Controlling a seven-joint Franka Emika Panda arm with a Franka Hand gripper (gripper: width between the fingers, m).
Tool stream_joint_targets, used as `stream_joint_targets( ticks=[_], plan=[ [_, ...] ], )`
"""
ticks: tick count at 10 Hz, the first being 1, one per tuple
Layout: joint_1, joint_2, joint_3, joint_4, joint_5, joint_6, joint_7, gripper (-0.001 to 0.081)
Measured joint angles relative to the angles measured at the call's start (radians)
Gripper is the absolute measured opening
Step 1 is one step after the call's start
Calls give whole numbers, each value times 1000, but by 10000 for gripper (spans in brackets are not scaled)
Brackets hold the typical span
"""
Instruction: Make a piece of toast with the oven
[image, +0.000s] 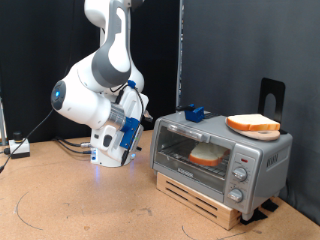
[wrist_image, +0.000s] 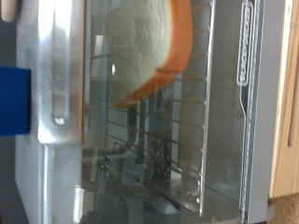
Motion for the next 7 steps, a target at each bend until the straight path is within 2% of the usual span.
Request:
stream_joint_targets(
  ticks=[4, 6, 7],
  plan=[
    [5, 189, 6, 184, -54, -59, 9, 805],
    [5, 199, 10, 192, -36, -59, 9, 805],
    [10, 229, 19, 223, -35, -69, 15, 805]
  ],
)
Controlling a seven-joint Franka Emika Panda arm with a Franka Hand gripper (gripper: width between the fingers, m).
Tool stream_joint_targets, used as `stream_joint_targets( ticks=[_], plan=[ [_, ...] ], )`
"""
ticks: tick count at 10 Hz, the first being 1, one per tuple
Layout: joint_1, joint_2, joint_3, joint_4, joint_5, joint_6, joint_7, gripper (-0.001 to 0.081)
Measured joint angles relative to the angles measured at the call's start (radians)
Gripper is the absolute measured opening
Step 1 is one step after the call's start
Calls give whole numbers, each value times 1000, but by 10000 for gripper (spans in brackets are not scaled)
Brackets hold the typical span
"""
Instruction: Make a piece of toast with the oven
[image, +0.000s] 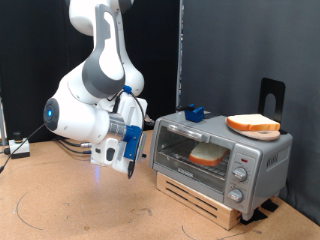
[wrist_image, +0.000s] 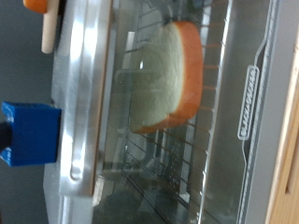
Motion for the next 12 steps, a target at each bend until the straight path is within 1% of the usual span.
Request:
stream_joint_targets(
  ticks=[2, 3, 4, 5, 6, 7, 8, 9, 10, 11, 12],
  plan=[
    [20, 86, 14, 88, -22, -26, 7, 805],
    [31, 132, 18, 138, -31, -54, 17, 805],
    [42, 174, 20, 181, -33, -51, 34, 805],
    [52, 208, 20, 211, -33, -48, 44, 805],
    [51, 208, 20, 209, -33, -49, 43, 805],
    [54, 210, 21, 208, -3, -14, 45, 805],
    [63, 216, 28, 205, 70, 70, 44, 805],
    [73, 233, 41, 208, 136, 131, 35, 805],
    [84, 262, 49, 230, 161, 130, 53, 805],
    [99, 307, 53, 276, 157, 79, 103, 805],
    [117, 361, 55, 338, 134, 7, 165, 805]
  ],
)
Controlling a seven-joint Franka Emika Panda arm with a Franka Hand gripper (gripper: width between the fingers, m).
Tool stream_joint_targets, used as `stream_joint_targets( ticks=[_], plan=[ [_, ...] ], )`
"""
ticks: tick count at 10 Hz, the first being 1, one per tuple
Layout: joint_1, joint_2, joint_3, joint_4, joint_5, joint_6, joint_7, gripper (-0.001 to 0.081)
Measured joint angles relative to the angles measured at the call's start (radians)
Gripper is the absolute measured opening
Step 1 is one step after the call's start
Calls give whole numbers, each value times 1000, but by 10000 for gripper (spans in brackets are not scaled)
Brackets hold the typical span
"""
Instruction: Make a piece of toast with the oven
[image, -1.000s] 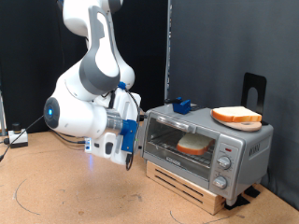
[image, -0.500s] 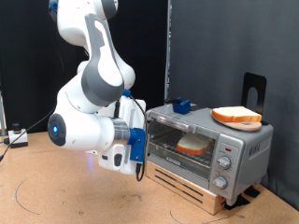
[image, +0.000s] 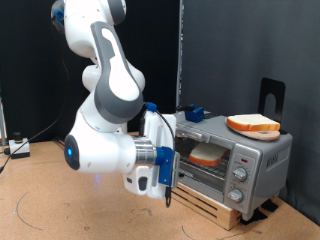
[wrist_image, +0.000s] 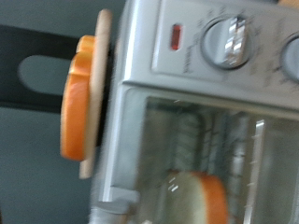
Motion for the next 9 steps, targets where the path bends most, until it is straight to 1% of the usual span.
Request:
stream_joint_targets(
  ticks=[1, 2, 4, 5, 7, 9],
  plan=[
    [22, 56, 1, 65, -29, -58, 52, 805],
    [47, 105, 1, 121, -59, -79, 80, 805],
    [92, 172, -5, 205, -106, -66, 86, 805],
    [91, 173, -5, 202, -102, -66, 86, 805],
    [83, 190, -5, 208, -103, -130, 60, 805],
    [89, 238, -12, 226, -132, -109, 22, 805]
  ],
)
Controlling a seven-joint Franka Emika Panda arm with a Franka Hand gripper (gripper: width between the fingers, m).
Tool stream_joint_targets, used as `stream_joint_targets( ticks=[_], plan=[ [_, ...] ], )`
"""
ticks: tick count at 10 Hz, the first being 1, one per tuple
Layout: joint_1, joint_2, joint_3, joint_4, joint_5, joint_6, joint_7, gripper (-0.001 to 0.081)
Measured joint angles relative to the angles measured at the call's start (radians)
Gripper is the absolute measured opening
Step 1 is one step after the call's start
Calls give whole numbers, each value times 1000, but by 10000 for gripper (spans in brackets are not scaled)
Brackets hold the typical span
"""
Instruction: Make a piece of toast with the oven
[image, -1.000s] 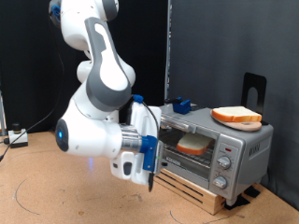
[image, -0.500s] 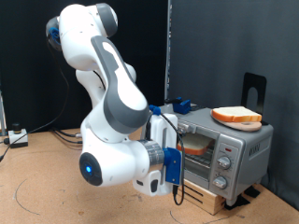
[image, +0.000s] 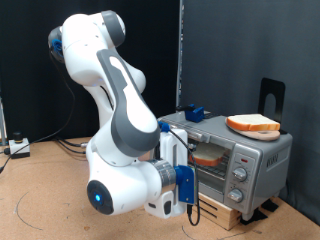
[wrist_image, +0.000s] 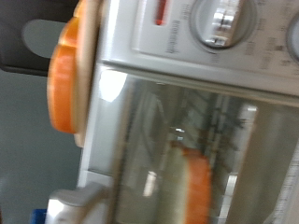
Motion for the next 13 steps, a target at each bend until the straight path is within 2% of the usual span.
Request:
stream_joint_targets(
  ticks=[3, 8, 13],
  plan=[
    [23, 72, -1, 39, -20, 64, -41, 805],
    [104, 155, 0, 94, -26, 163, -38, 805],
    [175, 210, 16, 109, -17, 199, -36, 805]
  ],
)
